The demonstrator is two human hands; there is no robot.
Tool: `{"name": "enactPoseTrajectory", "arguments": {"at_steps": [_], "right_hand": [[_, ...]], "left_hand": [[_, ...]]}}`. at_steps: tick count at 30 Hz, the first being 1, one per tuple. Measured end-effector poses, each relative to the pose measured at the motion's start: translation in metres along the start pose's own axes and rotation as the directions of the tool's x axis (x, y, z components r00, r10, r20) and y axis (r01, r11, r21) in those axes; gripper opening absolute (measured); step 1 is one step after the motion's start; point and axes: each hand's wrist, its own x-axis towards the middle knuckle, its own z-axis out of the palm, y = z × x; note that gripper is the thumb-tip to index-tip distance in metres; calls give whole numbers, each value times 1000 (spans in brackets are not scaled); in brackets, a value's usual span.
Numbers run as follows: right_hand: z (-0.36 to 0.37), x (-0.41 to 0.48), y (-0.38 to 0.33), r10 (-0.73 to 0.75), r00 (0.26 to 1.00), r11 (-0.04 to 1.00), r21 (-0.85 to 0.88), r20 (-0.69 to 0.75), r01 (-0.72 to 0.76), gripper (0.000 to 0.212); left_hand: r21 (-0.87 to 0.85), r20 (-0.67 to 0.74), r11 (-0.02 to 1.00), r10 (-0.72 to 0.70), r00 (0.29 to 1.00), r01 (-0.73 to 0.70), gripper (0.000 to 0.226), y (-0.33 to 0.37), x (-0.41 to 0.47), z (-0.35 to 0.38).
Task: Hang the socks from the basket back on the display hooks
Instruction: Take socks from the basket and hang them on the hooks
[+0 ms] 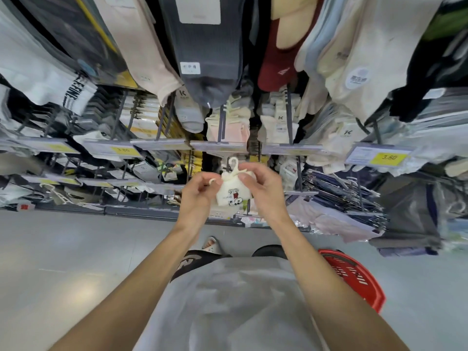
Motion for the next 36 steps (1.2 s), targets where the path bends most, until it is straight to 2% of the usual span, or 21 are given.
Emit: {"name": "enactPoseTrajectory", "arguments": {"at_steps": [5, 8, 10, 15, 20, 22, 25, 28, 30, 32, 34, 36], "right_hand": [[-4, 31, -3, 60, 986, 995, 83, -158, -48, 31], [4, 50, -8, 28, 988, 990, 139, -151, -7, 16], [9, 61, -12, -4, 988, 984, 177, -152, 31, 19], [29, 86, -12, -95, 983, 980, 159, -158, 120, 15], [40, 85, -3, -63, 982, 988, 127, -179, 87, 21], [41, 76, 1, -80, 980, 996, 14, -185, 84, 27], [41, 54, 10, -117, 971, 983, -163, -208, 84, 52], [29, 19, 32, -49, 953, 952, -304, -300, -47, 47], [16, -19, 58, 62, 959, 913, -372, -276, -166, 45], [3, -70, 91, 237, 943, 842, -434, -236, -320, 39], [-8, -126, 122, 434, 878, 761, -440, -201, -477, 36], [-21, -183, 154, 607, 776, 642, -471, -170, -605, 30]], "left_hand": [[-28, -47, 995, -93, 995, 92, 22, -7, -3, 8], [24, -24, 983, -181, 983, 182, 19, -22, -19, 6], [45, 20, 963, -266, 964, 265, 21, -35, -34, 2], [81, 87, 918, -394, 915, 387, 44, -69, -71, -18], [298, 101, 855, -471, 876, 425, 31, -101, -78, -43], [400, 124, 836, -455, 882, 375, 27, -113, -71, -49], [569, 198, 779, -440, 876, 263, 14, -129, -54, -56], [686, 290, 716, -436, 852, 132, 13, -146, -38, -59], [741, 360, 671, -430, 828, 26, 12, -160, -31, -56], [812, 444, 559, -405, 799, -168, 15, -176, -26, -51], [829, 519, 452, -403, 754, -330, 19, -193, -25, -43], [821, 567, 376, -448, 691, -430, 22, -210, -29, -32]]}}
